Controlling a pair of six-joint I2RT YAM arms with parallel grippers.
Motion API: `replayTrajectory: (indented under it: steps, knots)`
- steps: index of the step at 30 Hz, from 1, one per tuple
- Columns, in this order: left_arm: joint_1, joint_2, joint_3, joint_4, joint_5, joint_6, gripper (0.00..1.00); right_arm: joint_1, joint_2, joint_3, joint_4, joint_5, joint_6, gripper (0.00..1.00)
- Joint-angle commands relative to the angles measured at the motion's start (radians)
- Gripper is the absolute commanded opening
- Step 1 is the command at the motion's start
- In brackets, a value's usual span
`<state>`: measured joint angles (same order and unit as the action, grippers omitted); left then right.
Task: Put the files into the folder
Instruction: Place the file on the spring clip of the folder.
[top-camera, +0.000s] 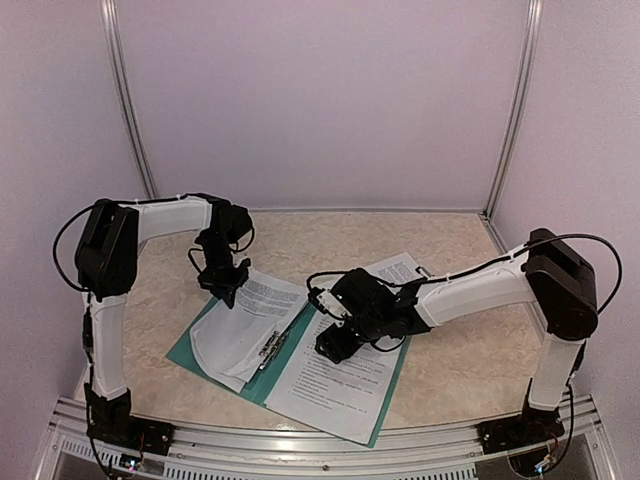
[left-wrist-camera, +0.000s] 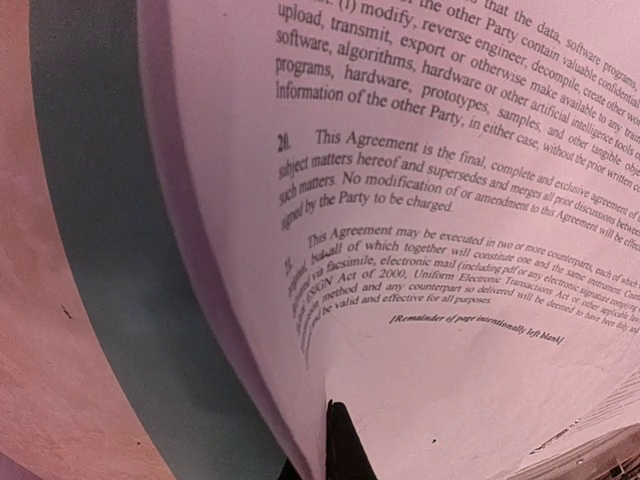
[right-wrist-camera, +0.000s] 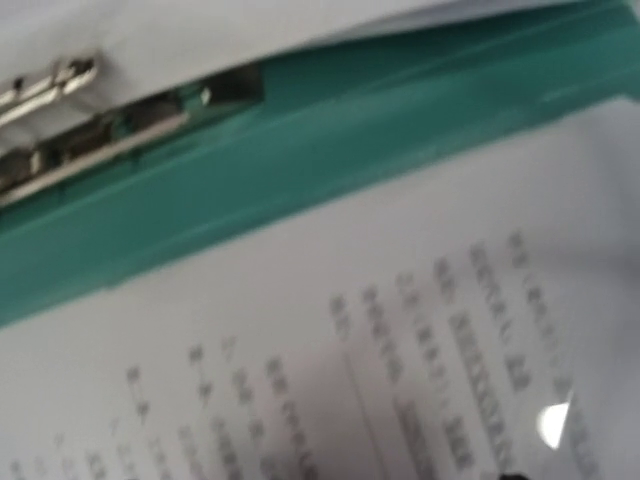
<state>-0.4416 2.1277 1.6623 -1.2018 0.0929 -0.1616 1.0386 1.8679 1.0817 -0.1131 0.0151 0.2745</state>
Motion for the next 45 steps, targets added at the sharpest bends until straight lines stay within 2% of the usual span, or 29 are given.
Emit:
replayTrajectory:
  steps: [1,11,14,19,25,31,40,45]
  knots:
    - [-0.009,0.019,-0.017,0.025,0.062,-0.083,0.0,0.01,-0.054,-0.007,-0.072,0.056,0.001,0.75]
    - [-0.043,-0.001,-0.103,0.147,0.19,-0.226,0.0,-0.048,-0.149,-0.088,-0.1,-0.003,0.041,0.75]
    - [-0.048,0.007,-0.117,0.176,0.222,-0.257,0.0,-0.051,-0.175,-0.1,-0.146,0.021,0.042,0.76]
    - [-0.049,0.004,-0.133,0.195,0.222,-0.287,0.0,-0.093,-0.245,-0.161,-0.244,0.059,0.131,0.76]
    - [-0.063,-0.029,-0.187,0.239,0.231,-0.312,0.0,-0.112,-0.32,-0.304,-0.228,0.025,0.237,0.75]
    - [-0.065,-0.056,-0.198,0.232,0.212,-0.299,0.0,-0.131,-0.288,-0.356,-0.209,0.039,0.249,0.74]
    - [-0.072,-0.091,-0.195,0.221,0.204,-0.292,0.0,-0.136,-0.16,-0.266,-0.381,0.272,0.151,0.71]
    - [-0.081,-0.093,-0.194,0.225,0.21,-0.287,0.0,-0.173,-0.143,-0.246,-0.402,0.316,0.106,0.69]
